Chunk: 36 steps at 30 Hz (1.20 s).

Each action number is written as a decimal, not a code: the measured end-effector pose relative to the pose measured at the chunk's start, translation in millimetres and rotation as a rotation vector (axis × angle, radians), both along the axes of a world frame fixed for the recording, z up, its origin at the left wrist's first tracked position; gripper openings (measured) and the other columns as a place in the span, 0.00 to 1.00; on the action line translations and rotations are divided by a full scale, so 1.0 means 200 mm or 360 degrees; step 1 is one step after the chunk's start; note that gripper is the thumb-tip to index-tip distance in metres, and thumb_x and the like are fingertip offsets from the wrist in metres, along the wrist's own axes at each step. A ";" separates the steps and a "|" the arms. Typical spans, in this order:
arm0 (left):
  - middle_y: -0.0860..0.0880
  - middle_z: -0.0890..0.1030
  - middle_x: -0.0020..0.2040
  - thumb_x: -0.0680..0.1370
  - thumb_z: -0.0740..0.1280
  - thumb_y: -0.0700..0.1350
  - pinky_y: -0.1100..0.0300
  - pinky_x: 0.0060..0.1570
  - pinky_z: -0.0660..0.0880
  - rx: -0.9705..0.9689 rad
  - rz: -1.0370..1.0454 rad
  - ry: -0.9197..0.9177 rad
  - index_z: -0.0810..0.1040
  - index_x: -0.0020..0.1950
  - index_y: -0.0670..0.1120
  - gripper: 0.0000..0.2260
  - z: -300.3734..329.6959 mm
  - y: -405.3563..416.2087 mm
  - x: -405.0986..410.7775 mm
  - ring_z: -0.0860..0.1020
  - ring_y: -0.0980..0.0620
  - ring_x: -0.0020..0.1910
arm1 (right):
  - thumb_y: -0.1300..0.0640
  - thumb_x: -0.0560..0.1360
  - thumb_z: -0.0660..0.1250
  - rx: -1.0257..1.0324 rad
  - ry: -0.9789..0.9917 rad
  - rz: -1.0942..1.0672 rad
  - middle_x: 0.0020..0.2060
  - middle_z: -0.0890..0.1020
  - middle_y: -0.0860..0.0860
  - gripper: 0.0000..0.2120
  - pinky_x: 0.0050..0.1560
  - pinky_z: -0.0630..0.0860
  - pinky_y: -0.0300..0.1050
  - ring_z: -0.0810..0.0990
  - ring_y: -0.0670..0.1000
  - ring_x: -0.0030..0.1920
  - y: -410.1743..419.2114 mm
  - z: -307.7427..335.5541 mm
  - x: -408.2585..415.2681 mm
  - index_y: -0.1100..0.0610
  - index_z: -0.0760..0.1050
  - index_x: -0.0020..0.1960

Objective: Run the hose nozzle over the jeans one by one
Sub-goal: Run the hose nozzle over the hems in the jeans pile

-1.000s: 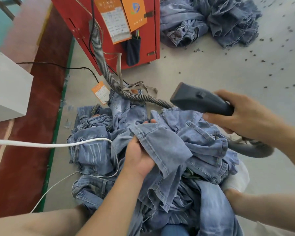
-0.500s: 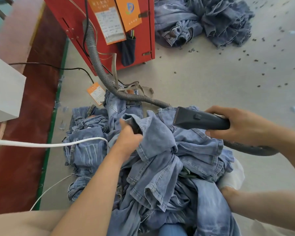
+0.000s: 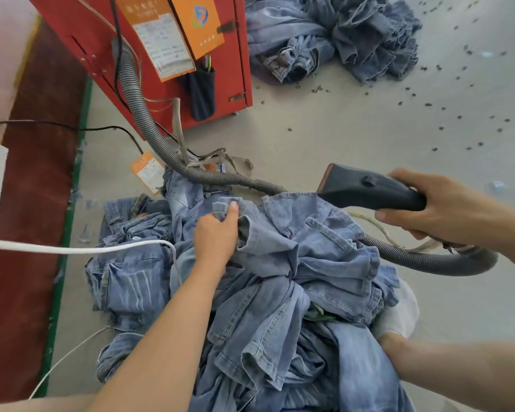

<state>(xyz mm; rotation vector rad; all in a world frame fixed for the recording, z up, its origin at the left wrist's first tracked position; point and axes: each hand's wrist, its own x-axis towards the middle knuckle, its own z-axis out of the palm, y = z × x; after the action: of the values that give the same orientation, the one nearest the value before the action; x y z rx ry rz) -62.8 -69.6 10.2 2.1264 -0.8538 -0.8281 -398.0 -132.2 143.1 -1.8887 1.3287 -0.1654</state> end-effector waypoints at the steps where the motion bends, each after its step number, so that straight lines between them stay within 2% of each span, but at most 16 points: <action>1: 0.47 0.82 0.37 0.81 0.63 0.63 0.47 0.46 0.78 0.0117 0.0070 0.0158 0.78 0.37 0.45 0.24 0.02 -0.03 0.00 0.79 0.46 0.40 | 0.47 0.75 0.75 0.0030 0.0018 0.0045 0.29 0.81 0.46 0.13 0.27 0.74 0.36 0.77 0.44 0.24 0.01 -0.01 0.01 0.35 0.76 0.55; 2: 0.44 0.84 0.48 0.82 0.61 0.64 0.42 0.54 0.80 0.0221 0.0137 0.0405 0.81 0.48 0.44 0.23 0.03 -0.05 0.00 0.81 0.44 0.48 | 0.46 0.74 0.76 0.0055 0.0046 0.0104 0.32 0.82 0.44 0.15 0.31 0.77 0.39 0.79 0.43 0.27 0.01 -0.02 0.03 0.34 0.75 0.56; 4: 0.39 0.82 0.62 0.83 0.59 0.65 0.35 0.61 0.78 0.0349 0.0225 0.1052 0.76 0.67 0.43 0.27 0.09 -0.08 -0.03 0.81 0.38 0.59 | 0.44 0.74 0.76 0.0070 0.0132 0.0257 0.40 0.84 0.39 0.17 0.40 0.78 0.44 0.82 0.42 0.37 0.03 -0.03 0.05 0.33 0.74 0.59; 6: 0.36 0.81 0.64 0.83 0.58 0.66 0.33 0.63 0.76 0.0350 0.0244 0.1494 0.74 0.71 0.42 0.30 0.14 -0.08 -0.07 0.81 0.35 0.61 | 0.43 0.74 0.76 0.0091 0.0161 0.0376 0.45 0.85 0.38 0.18 0.45 0.78 0.44 0.83 0.42 0.44 0.05 -0.03 0.08 0.32 0.74 0.61; 9: 0.35 0.83 0.62 0.84 0.55 0.65 0.40 0.64 0.77 0.0232 0.0194 0.1751 0.76 0.71 0.38 0.33 0.18 -0.03 -0.11 0.82 0.36 0.62 | 0.43 0.74 0.75 0.0118 0.0163 0.0404 0.45 0.84 0.37 0.18 0.44 0.76 0.42 0.82 0.41 0.45 0.06 -0.04 0.10 0.34 0.74 0.61; 11: 0.37 0.82 0.64 0.84 0.52 0.66 0.41 0.67 0.75 0.0155 0.0111 0.1852 0.76 0.72 0.39 0.34 0.17 0.01 -0.12 0.81 0.38 0.64 | 0.43 0.74 0.74 0.0107 0.0178 0.0368 0.43 0.84 0.39 0.16 0.42 0.77 0.43 0.82 0.43 0.42 0.06 -0.05 0.12 0.35 0.75 0.59; 13: 0.38 0.81 0.66 0.83 0.50 0.68 0.41 0.71 0.71 0.0123 0.0016 0.1918 0.78 0.71 0.42 0.35 0.16 0.05 -0.13 0.80 0.40 0.66 | 0.45 0.75 0.74 0.0057 0.0142 0.0277 0.40 0.83 0.39 0.12 0.37 0.74 0.39 0.81 0.42 0.36 0.04 -0.08 0.16 0.36 0.75 0.56; 16: 0.41 0.81 0.67 0.83 0.49 0.68 0.45 0.70 0.71 0.0104 -0.0118 0.1945 0.81 0.69 0.44 0.35 0.13 0.10 -0.16 0.79 0.44 0.67 | 0.47 0.78 0.73 -0.0100 0.0051 -0.0013 0.33 0.81 0.35 0.07 0.31 0.72 0.38 0.79 0.41 0.29 0.01 -0.14 0.23 0.39 0.75 0.51; 18: 0.42 0.80 0.68 0.82 0.49 0.69 0.45 0.72 0.70 0.0101 -0.0134 0.1948 0.78 0.71 0.43 0.36 0.14 0.12 -0.17 0.79 0.44 0.68 | 0.48 0.79 0.72 -0.0088 -0.0081 -0.0157 0.28 0.80 0.38 0.05 0.24 0.70 0.35 0.76 0.43 0.23 0.01 -0.15 0.24 0.43 0.75 0.52; 20: 0.42 0.81 0.68 0.82 0.50 0.69 0.45 0.72 0.70 0.0043 -0.0154 0.1932 0.78 0.72 0.44 0.35 0.14 0.13 -0.15 0.79 0.45 0.68 | 0.48 0.80 0.72 -0.0058 -0.0189 -0.0172 0.25 0.79 0.41 0.05 0.22 0.68 0.33 0.74 0.43 0.21 0.03 -0.12 0.22 0.43 0.76 0.52; 24: 0.44 0.80 0.69 0.82 0.55 0.66 0.47 0.72 0.69 -0.0044 -0.0276 0.1804 0.78 0.71 0.45 0.30 0.13 0.15 -0.14 0.77 0.47 0.70 | 0.46 0.79 0.73 0.0102 -0.0168 0.0116 0.27 0.79 0.42 0.06 0.24 0.69 0.33 0.74 0.41 0.23 0.08 -0.03 0.21 0.37 0.76 0.51; 26: 0.44 0.78 0.71 0.83 0.59 0.62 0.51 0.72 0.71 -0.0038 -0.0435 0.1787 0.79 0.71 0.47 0.25 0.13 0.18 -0.17 0.75 0.48 0.72 | 0.45 0.79 0.72 0.0143 -0.0137 0.0177 0.28 0.79 0.44 0.05 0.26 0.71 0.35 0.75 0.43 0.25 0.08 -0.05 0.24 0.40 0.76 0.51; 29: 0.43 0.80 0.69 0.79 0.70 0.58 0.55 0.65 0.76 -0.0014 -0.0580 0.1752 0.81 0.69 0.47 0.23 0.12 0.24 -0.19 0.77 0.46 0.71 | 0.47 0.80 0.71 0.0143 -0.0219 -0.0155 0.27 0.78 0.47 0.04 0.26 0.73 0.40 0.76 0.48 0.24 0.04 -0.08 0.25 0.45 0.76 0.51; 31: 0.42 0.82 0.66 0.80 0.70 0.57 0.52 0.65 0.76 -0.0032 -0.0618 0.1608 0.83 0.66 0.48 0.19 0.13 0.26 -0.21 0.79 0.45 0.67 | 0.48 0.81 0.70 0.0194 -0.0310 -0.0341 0.28 0.78 0.50 0.06 0.28 0.75 0.45 0.75 0.51 0.26 -0.01 -0.06 0.21 0.48 0.77 0.54; 34: 0.39 0.84 0.60 0.79 0.70 0.48 0.58 0.54 0.81 -0.0108 -0.0377 0.1630 0.87 0.57 0.43 0.12 0.12 0.25 -0.20 0.84 0.46 0.59 | 0.45 0.79 0.72 0.0336 -0.0339 -0.0065 0.28 0.78 0.48 0.10 0.29 0.76 0.44 0.75 0.51 0.26 -0.01 -0.01 0.13 0.47 0.78 0.56; 36: 0.35 0.82 0.56 0.73 0.71 0.45 0.57 0.50 0.81 -0.0102 -0.0306 0.1741 0.85 0.53 0.34 0.15 0.13 0.26 -0.19 0.84 0.44 0.53 | 0.43 0.77 0.73 0.0429 -0.0283 0.0221 0.28 0.79 0.47 0.08 0.29 0.75 0.42 0.76 0.49 0.26 0.04 0.01 0.15 0.42 0.78 0.55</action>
<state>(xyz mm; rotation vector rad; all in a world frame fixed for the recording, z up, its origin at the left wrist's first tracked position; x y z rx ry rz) -101.0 -18.5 35.3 1.2049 -0.4541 -1.7663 -368.6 -124.4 145.0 -1.6884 1.0410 -0.0768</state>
